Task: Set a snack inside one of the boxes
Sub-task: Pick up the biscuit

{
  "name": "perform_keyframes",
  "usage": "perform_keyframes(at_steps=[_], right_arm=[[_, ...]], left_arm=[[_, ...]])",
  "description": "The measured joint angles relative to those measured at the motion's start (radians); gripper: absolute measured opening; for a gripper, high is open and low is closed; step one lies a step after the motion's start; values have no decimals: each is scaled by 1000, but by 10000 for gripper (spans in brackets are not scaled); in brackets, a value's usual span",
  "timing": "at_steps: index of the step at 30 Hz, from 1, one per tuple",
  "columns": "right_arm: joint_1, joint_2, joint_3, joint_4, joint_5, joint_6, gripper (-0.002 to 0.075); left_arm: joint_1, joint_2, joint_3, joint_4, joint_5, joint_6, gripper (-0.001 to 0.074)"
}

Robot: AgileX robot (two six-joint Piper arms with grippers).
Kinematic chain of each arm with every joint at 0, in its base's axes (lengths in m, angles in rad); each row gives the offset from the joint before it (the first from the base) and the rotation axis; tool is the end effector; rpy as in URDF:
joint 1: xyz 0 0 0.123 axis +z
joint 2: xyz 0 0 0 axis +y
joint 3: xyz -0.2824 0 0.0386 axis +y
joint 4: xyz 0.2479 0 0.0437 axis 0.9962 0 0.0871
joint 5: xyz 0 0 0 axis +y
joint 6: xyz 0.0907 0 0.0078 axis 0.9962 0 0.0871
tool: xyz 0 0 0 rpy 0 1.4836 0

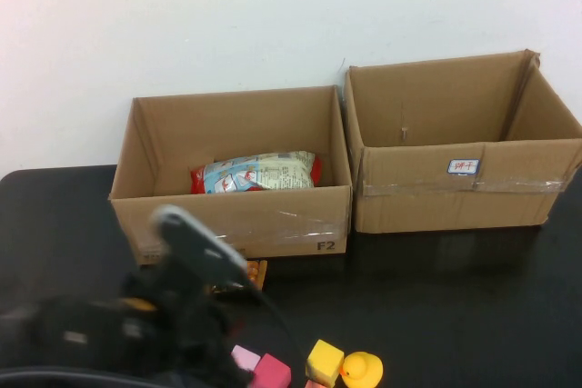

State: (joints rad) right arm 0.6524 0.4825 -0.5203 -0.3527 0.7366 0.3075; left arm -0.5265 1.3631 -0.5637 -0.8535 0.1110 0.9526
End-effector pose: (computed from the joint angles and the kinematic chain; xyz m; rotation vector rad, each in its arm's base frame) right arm 0.0826 0.0365 0.2926 -0.5123 2.0748 0.1558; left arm 0.2104 -0.1312 0.1958 0.7728 2.2441 -0.3040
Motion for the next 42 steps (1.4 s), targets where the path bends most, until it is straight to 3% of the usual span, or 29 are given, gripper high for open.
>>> perform_keyframes(at_steps=[3, 8, 11, 16, 21, 32, 42], right_arm=[[0, -13, 16, 3, 33, 0, 470], [0, -15, 20, 4, 92, 0, 470], [0, -15, 20, 5, 123, 0, 470], [0, -18, 20, 19, 145, 0, 470], [0, -18, 20, 21, 145, 0, 470], [0, -18, 20, 22, 145, 11, 470], [0, -18, 20, 33, 145, 32, 470]], left_arm=[[-98, 135, -20, 64, -140, 31, 126], [-157, 343, -48, 53, -319, 84, 454], [-159, 433, -79, -42, -381, 121, 522], [-159, 537, -138, -204, -466, 249, 524], [-159, 628, -211, -240, -502, 299, 519], [-157, 775, -339, -422, -585, 489, 445], [-85, 823, -428, -654, -526, 739, 439]])
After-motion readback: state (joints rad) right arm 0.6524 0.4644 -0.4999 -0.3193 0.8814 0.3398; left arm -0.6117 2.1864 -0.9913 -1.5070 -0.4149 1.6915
